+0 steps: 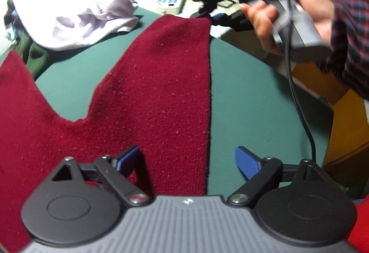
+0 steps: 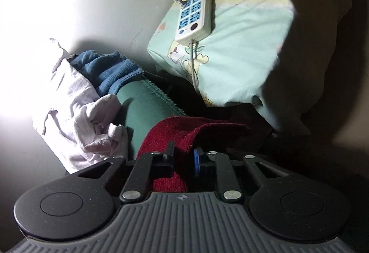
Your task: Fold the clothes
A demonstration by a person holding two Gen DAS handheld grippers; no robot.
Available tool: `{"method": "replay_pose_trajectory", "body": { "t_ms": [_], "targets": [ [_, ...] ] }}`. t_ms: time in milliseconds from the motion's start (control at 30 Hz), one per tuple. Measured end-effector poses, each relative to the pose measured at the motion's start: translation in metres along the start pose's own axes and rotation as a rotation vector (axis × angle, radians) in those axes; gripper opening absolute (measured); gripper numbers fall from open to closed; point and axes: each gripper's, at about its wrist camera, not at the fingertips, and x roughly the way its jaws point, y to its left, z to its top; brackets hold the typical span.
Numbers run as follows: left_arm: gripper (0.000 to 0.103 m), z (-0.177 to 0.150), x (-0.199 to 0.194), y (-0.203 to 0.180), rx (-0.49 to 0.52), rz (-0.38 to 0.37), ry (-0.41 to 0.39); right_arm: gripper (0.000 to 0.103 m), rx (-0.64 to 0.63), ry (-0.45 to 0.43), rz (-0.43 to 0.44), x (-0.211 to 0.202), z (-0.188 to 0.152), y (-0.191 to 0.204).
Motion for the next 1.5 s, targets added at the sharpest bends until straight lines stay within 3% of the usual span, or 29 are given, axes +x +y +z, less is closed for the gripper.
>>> {"method": "replay_pose_trajectory", "body": {
  "t_ms": [100,300,433,533,633,667,767,867,967,1067,1167,1300,1333,1400,1500],
  "targets": [
    [0.091,-0.001,-0.016,0.018,-0.082,0.021,-0.04,0.015,-0.156,-0.036,0.038,-0.01,-0.005,0.02],
    [0.093,-0.015,-0.051,0.074,-0.31,0.086,-0.108,0.015,-0.67,-0.061,0.145,-0.032,-0.064,0.084],
    [0.092,-0.03,-0.075,0.109,-0.44,0.187,-0.15,0.016,-1.006,0.01,0.24,-0.041,-0.128,0.11],
    [0.092,-0.04,-0.086,0.129,-0.52,0.218,-0.171,0.016,-1.201,0.09,0.292,-0.042,-0.174,0.116],
    [0.093,-0.048,-0.09,0.138,-0.552,0.247,-0.169,0.027,-1.335,0.139,0.291,-0.04,-0.206,0.114],
    [0.093,-0.05,-0.089,0.14,-0.561,0.249,-0.164,0.038,-1.348,0.163,0.288,-0.04,-0.206,0.114],
    [0.093,-0.053,-0.084,0.14,-0.562,0.25,-0.155,0.042,-1.286,0.23,0.321,-0.045,-0.187,0.111],
    [0.093,-0.053,-0.083,0.135,-0.533,0.251,-0.153,0.042,-1.043,0.243,0.359,-0.049,-0.144,0.104],
    [0.093,-0.036,-0.075,0.122,-0.453,0.235,-0.161,0.044,-0.798,0.176,0.263,-0.044,-0.1,0.099],
    [0.096,-0.01,-0.061,0.099,-0.315,0.233,-0.176,0.042,-0.65,0.125,0.112,-0.028,-0.076,0.091],
    [0.097,0.015,-0.045,0.075,-0.198,0.191,-0.176,0.041,-0.573,0.157,0.09,-0.009,-0.069,0.089],
    [0.098,0.03,-0.023,0.052,-0.121,0.179,-0.158,0.041,-0.45,0.205,0.085,0.019,-0.064,0.091],
    [0.098,0.031,-0.02,0.05,-0.114,0.184,-0.152,0.039,-0.435,0.211,0.073,0.025,-0.063,0.092],
    [0.098,0.032,-0.014,0.047,-0.102,0.204,-0.141,0.005,-0.424,0.226,0.065,0.031,-0.063,0.096],
    [0.096,0.033,-0.017,0.047,-0.093,0.26,-0.16,0.005,-0.509,0.201,0.117,0.02,-0.065,0.112]
  ]
}}
